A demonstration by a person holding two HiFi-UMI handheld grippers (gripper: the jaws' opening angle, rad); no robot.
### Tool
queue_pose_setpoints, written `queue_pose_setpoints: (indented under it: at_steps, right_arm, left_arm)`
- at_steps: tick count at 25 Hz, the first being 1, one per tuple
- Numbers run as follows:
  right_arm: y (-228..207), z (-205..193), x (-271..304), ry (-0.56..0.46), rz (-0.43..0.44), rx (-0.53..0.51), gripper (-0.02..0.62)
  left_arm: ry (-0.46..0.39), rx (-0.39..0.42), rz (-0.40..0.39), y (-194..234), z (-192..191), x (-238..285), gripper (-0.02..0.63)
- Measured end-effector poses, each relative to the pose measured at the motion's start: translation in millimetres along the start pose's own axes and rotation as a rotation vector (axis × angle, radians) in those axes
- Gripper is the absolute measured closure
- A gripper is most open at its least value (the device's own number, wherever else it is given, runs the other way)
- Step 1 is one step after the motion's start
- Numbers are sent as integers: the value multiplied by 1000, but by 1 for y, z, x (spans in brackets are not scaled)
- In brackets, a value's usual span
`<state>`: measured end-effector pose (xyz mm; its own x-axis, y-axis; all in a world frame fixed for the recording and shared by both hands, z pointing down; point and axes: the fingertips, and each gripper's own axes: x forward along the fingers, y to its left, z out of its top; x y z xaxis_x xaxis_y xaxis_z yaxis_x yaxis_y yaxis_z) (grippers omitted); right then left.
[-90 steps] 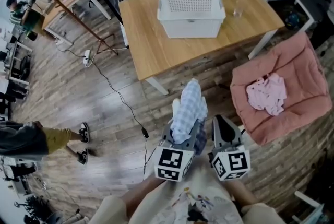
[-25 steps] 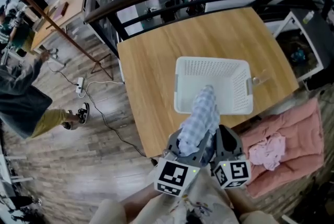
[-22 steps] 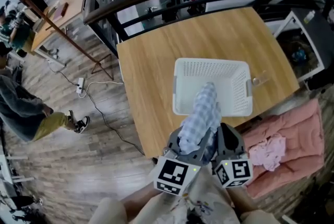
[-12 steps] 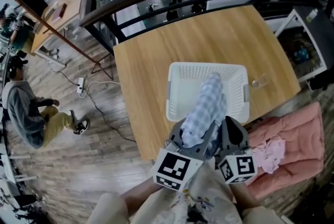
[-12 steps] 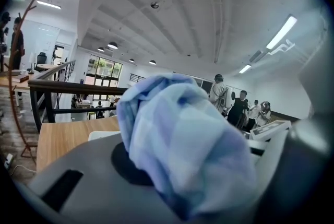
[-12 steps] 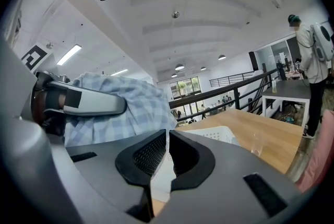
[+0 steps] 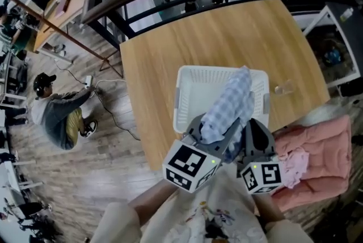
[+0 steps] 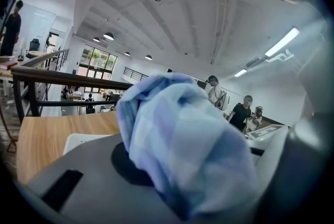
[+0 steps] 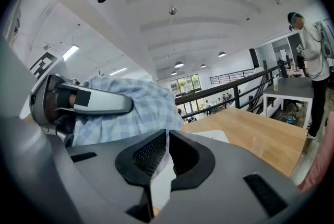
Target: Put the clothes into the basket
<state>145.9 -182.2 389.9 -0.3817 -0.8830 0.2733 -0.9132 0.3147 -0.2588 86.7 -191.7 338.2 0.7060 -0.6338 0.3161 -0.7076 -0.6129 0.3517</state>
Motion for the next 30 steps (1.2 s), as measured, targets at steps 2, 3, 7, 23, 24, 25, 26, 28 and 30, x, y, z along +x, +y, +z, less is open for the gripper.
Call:
queue_pose_setpoints:
  at_steps: [2,3,7,23,24,25,26,28,30]
  right_arm:
    - [-3,3,9,6,0,-2,561]
    - [-5,4,12,8,1,-3,561]
    - [-19,1,15,13,4,0,561]
    - [-40,-8,44,81,30,14,561]
    - [-40,-7,47,83,33,14,561]
    - [-40,-7,49,85,36,14,561]
    - [-40,-6,50,89,37,14,561]
    - [-40,-6,53,96,40,17,561]
    - [-42,-8,55,103,38,21,561]
  left_arm:
    - [13,-25,-30,6,3,9,491]
    - [18,-38,-45,9,3,14,491]
    - [55,-86,-103,13,-7,34,492]
    - [475,-141,-331,57,-103,123,491]
    - [510,-134,-331,60,-116,129,491]
    - [540,-135,-335,62,-128,134,491]
    - [566,-142,-341,63,-139,138,492]
    - [604,-165,-349,65,-159,144,491]
    - [621,-196,-354,65,-172,148,491]
